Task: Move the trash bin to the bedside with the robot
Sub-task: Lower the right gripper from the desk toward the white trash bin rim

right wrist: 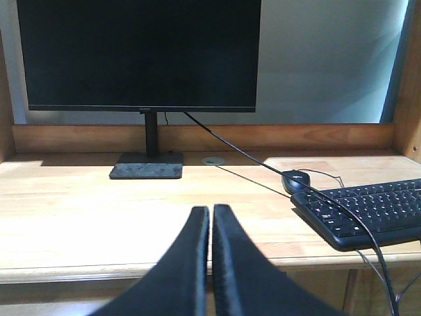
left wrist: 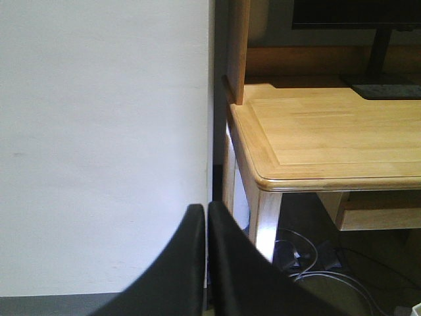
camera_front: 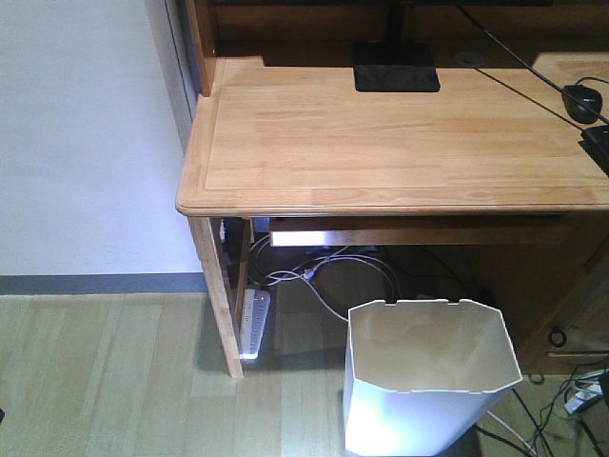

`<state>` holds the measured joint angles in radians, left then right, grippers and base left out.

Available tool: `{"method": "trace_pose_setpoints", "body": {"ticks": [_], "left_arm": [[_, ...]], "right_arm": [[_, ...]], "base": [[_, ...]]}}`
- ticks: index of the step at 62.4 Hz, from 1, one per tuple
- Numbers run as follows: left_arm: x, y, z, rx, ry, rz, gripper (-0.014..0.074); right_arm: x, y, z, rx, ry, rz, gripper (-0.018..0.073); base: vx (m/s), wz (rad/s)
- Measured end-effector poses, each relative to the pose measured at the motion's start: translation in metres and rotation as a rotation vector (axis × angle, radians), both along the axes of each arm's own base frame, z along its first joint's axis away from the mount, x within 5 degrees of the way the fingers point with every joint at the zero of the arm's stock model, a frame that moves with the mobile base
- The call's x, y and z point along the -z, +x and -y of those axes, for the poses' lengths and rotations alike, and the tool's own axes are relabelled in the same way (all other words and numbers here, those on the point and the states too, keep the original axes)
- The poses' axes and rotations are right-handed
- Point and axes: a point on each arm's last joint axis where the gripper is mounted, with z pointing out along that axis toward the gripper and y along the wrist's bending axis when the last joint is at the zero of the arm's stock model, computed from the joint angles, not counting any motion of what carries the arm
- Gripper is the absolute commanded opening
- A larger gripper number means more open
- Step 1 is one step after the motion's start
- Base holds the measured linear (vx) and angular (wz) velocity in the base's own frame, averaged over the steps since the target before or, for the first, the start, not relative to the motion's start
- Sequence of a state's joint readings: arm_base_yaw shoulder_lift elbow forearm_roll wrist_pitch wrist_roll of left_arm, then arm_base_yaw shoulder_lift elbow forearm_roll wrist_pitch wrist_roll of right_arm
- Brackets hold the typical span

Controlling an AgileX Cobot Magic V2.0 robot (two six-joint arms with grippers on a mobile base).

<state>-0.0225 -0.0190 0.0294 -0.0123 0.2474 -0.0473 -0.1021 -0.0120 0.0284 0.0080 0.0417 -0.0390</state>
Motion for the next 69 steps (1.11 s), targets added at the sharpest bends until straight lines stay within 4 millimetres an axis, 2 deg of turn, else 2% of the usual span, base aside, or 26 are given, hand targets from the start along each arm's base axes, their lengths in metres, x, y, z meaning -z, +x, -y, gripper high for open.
{"method": "trace_pose_setpoints", "body": {"ticks": [62,69], "left_arm": [[0.0,0.0,0.0,0.0,0.0,0.0,-0.0006],[0.0,0.0,0.0,0.0,0.0,0.0,-0.0006]], "right_arm": [[0.0,0.0,0.0,0.0,0.0,0.0,-0.0011],[-0.0047,-0.0003,0.0,0.001,-0.016,0.05,-0.0011]], "base": [[0.0,0.0],[0.0,0.0]]}}
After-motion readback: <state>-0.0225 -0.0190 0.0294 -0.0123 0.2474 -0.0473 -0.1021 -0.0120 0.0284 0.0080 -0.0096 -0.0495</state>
